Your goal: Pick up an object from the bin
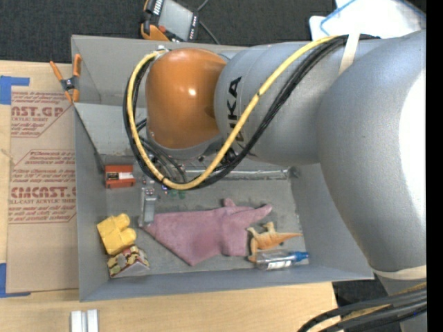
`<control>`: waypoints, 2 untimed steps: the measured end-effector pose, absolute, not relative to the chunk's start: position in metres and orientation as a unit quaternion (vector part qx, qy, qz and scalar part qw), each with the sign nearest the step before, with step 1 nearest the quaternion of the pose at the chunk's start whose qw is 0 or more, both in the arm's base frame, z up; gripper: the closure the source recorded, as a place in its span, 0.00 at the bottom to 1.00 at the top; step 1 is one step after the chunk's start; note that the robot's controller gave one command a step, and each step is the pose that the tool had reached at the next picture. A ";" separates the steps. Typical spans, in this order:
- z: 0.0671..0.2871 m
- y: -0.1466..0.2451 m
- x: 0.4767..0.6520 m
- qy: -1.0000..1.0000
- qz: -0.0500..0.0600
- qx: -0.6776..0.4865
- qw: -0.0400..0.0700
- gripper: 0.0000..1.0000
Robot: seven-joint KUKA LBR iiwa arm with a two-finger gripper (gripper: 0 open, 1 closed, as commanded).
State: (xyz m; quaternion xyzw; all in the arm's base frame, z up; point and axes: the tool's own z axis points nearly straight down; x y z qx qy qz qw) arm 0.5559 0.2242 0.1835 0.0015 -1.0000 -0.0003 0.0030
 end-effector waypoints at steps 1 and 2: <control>0.188 0.223 0.558 -1.000 -0.001 0.001 -0.001 0.00; 0.066 0.149 0.512 -0.999 0.000 -0.048 0.004 0.00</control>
Offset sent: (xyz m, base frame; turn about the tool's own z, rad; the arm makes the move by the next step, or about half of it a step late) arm -0.0408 -0.0737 -0.1135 0.0959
